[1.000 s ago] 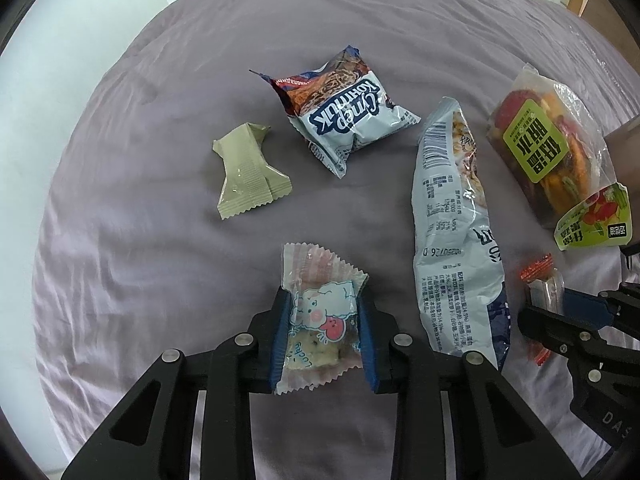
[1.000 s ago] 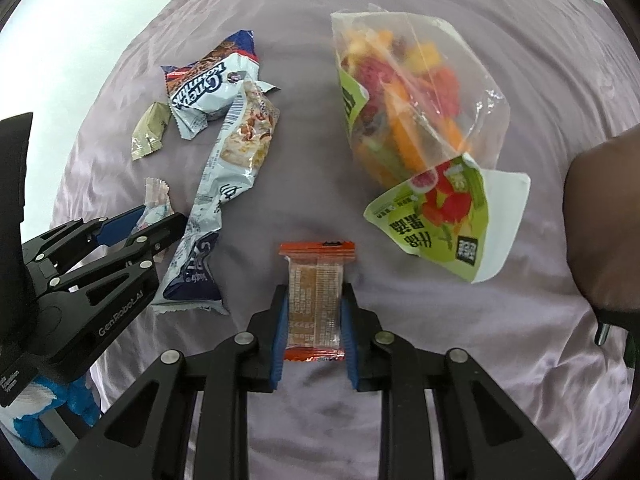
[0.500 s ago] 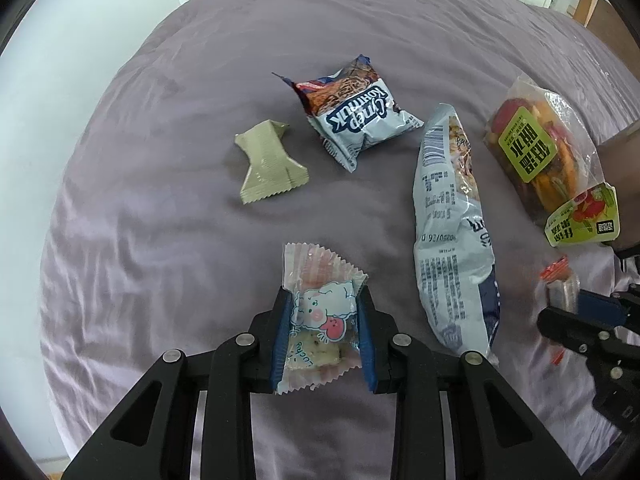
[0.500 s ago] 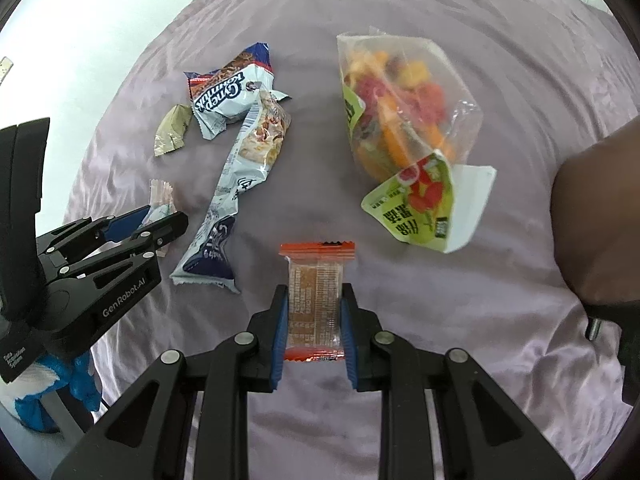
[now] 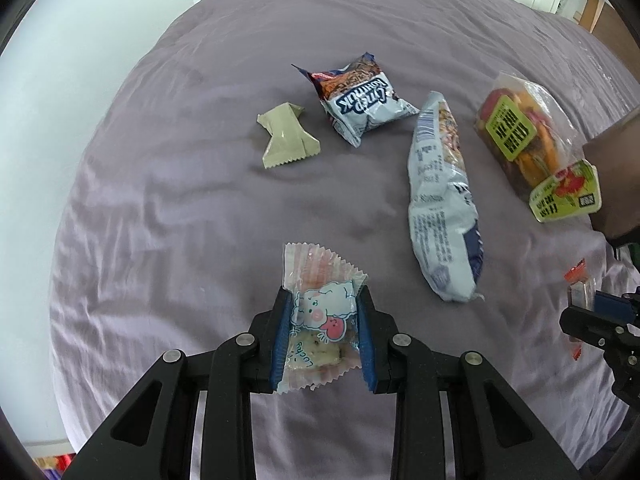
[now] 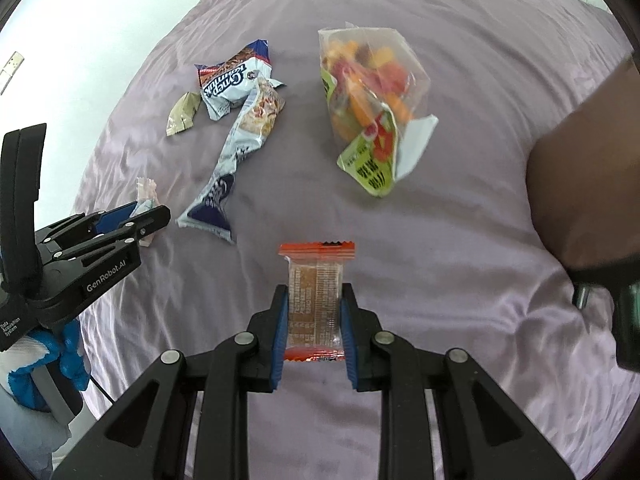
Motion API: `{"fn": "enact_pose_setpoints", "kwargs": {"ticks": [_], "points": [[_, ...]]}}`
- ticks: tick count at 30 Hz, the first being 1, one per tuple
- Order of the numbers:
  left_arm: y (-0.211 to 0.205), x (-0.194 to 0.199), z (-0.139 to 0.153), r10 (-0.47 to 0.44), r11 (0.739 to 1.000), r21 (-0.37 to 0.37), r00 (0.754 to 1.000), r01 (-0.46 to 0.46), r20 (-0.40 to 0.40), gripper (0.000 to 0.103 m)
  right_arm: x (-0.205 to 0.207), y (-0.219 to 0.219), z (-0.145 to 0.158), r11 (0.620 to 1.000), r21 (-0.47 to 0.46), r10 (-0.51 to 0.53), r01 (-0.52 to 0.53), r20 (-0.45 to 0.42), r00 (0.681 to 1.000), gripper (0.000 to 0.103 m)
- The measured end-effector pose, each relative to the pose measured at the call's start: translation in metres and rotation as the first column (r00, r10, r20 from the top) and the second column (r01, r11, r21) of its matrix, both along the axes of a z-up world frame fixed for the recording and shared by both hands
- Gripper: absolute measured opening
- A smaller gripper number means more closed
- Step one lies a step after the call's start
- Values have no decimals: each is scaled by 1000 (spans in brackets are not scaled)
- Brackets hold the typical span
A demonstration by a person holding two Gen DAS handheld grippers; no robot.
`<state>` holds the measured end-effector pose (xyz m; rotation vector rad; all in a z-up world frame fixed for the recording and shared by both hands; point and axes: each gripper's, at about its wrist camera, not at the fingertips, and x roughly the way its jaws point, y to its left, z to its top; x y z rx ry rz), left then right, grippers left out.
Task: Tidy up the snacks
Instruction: 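Carry the pink packet and red-capped bar over the green tray with both grippers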
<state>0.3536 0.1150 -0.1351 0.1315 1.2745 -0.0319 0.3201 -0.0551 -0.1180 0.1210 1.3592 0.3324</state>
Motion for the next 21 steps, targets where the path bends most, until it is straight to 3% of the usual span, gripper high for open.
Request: {"fn": "enact_pose_setpoints", "kwargs": {"ticks": [21], "points": [[-33,-94,43,-59,998,-32,998,58,-16,26,-56,-39,0,1000,-7,-13,13,-35,999,0]]}}
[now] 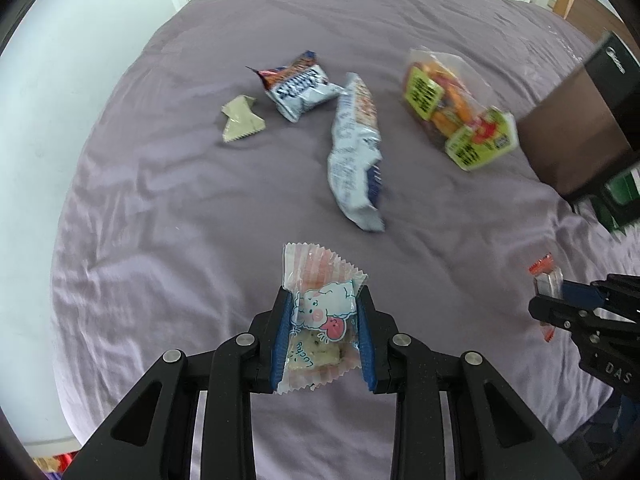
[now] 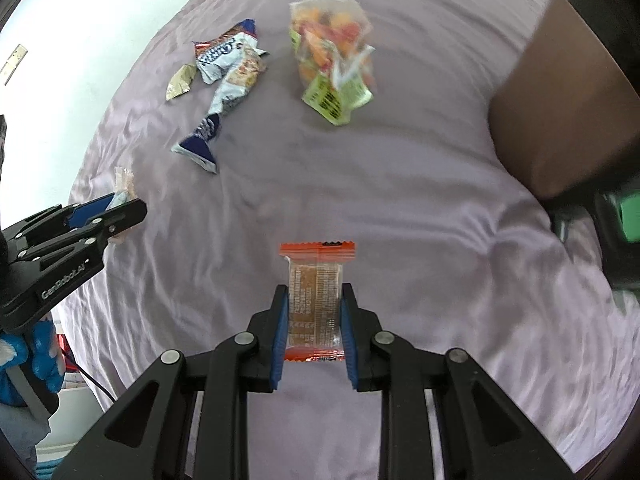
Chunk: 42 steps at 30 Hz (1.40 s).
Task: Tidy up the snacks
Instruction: 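Carry the pink packet and red-capped bar over the green tray with both grippers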
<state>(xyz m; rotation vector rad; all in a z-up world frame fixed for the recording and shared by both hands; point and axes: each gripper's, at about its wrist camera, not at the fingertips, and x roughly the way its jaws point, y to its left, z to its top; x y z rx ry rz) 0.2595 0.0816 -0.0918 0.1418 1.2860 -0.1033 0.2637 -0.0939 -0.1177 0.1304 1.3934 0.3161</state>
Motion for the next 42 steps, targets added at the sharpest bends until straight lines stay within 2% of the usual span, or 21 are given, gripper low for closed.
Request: {"fn": "enact_pose_setpoints", "kwargs": {"ticks": [6,13,25,34,42], "points": [[-17,0,5,-34,999,-17,999,34,-31,26,-14,-24,1,1000,-13,-28,28,-17,999,0],[-55,-10,8,-117,993,-30,992,116,-41,26,-35,-56,2,997,-28,-75,74,-36,996,0],[-128,-27,4,-281,959,-62,959,278,-46,26,-60,-116,6,981,-43,-192,190,-37,981,0],[-193,-33,7,-407,911,-84,912,403,-47,26,-74,-172,9,950,-64,-309,307,-26,951,0],[-253,-43,8,-528,846,-112,848,521,-46,26,-92,-226,11,909,-76,-411,409,-15,912,0]]}}
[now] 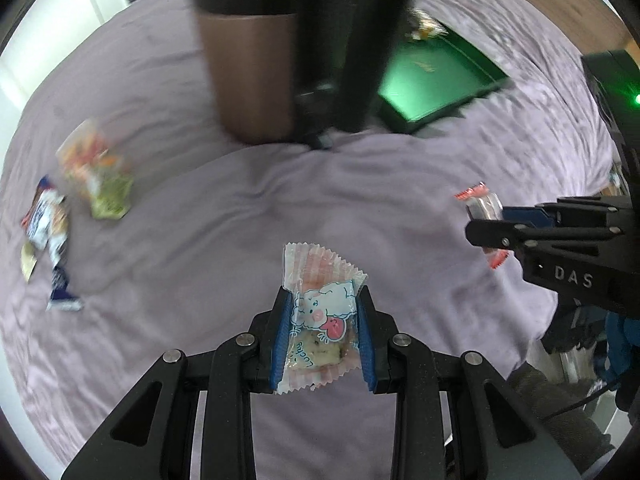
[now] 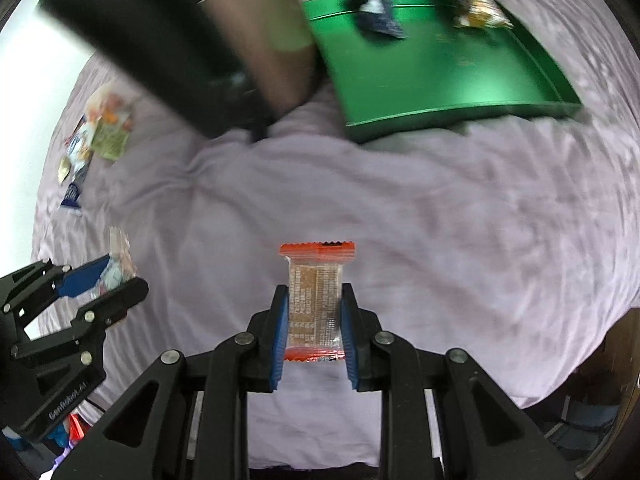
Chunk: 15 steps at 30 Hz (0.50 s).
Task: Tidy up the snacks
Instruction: 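Carry the pink packet and red-capped bar over the green tray with both grippers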
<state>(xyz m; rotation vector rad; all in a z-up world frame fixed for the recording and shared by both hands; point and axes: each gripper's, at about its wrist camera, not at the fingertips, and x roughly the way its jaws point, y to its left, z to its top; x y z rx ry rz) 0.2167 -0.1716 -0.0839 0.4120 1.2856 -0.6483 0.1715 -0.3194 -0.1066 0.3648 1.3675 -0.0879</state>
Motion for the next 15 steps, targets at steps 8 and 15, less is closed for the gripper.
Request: {"fn": "enact_pose_setpoints", "kwargs": {"ticks": [8,15], "points": [[-60,-7,-1,-119,993,-25,993,118,-7,26,-21,-52,2,994,-20,-108,108,1,994,0],[-106,-10,3,-192,980,-60,981,191,-2,26,-35,-91,2,981,-43,-191,191,8,982,0]]}}
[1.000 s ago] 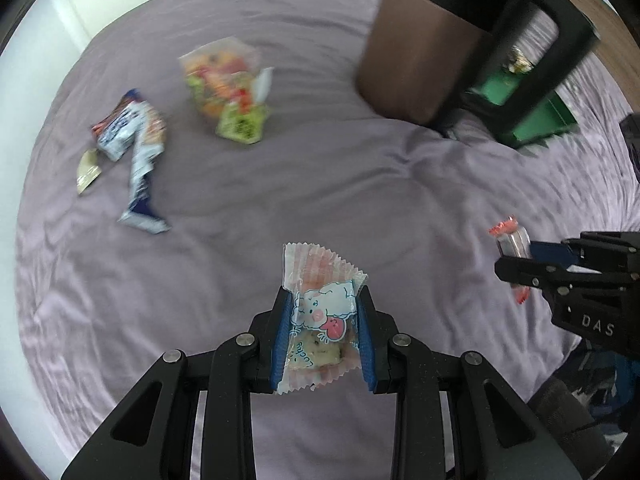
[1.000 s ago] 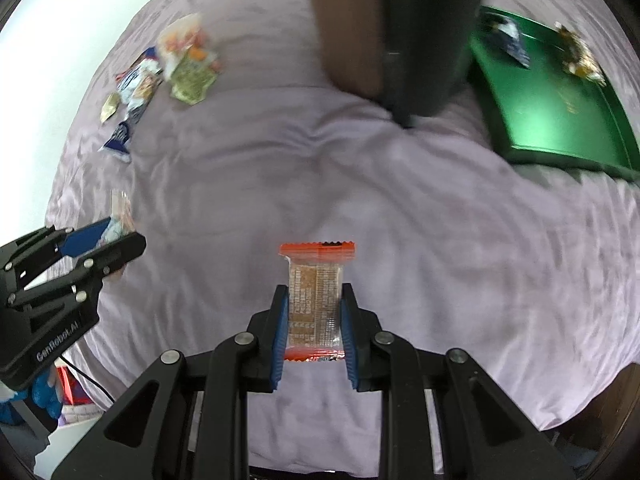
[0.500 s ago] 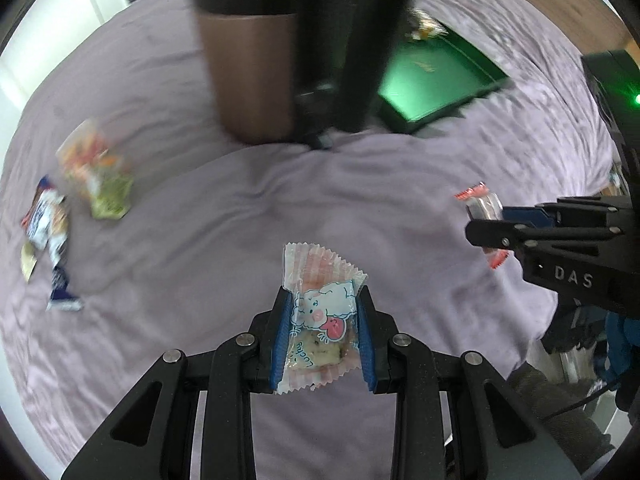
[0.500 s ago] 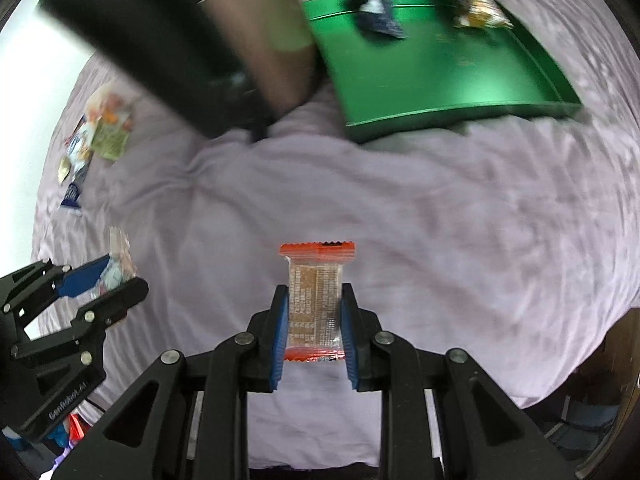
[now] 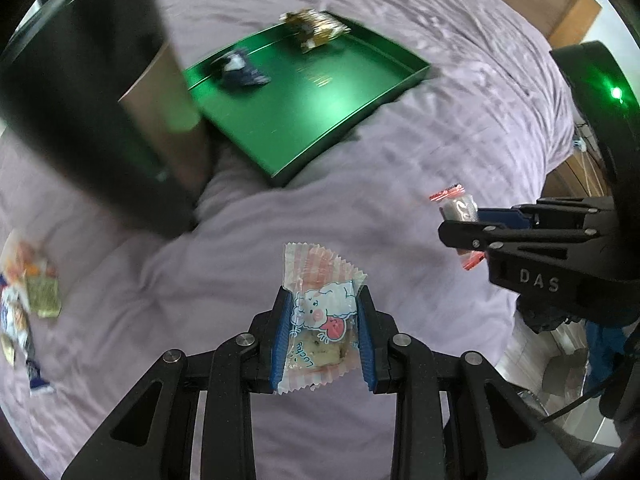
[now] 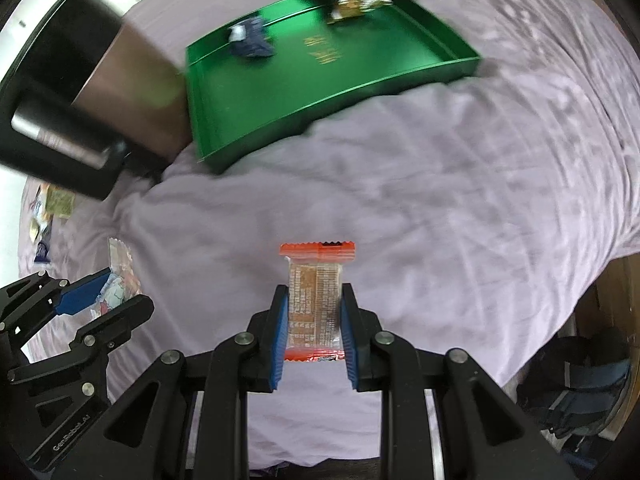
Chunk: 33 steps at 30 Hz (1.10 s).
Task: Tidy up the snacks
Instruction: 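Carry the pink packet and red-capped bar over the green tray with both grippers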
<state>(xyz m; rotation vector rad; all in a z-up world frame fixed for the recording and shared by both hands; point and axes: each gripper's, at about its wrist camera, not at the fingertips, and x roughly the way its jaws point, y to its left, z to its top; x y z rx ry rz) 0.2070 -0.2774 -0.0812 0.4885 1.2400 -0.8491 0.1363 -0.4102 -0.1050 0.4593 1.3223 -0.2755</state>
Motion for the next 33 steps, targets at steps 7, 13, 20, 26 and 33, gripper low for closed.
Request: {"fn": "enact_pose_setpoints", "kwargs": {"ticks": [7,13,20,26,33], "points": [[-36,8,1,-29,999,-21,1000,29,4,26,-5,-34,1,998,-22,-65,65,13,998,0],[-65,25,5,-15,999,-49,1000,15,10,26,5,-56,5,995,-40,-95,96,43,995,0],[-101,54,12,17,996,-83,999,-14,34,26,30,-83,15,992,-69,-103,110,94,990,0],[-122,88,11,78,992,-100,996,-74,38,26,60,-108,25,989,-97,-100,114,144,985,0],[-139,118,3,146,986,-83,988,-141,48,26,101,-125,27,989,-128,-52,76,179,982,0]]}}
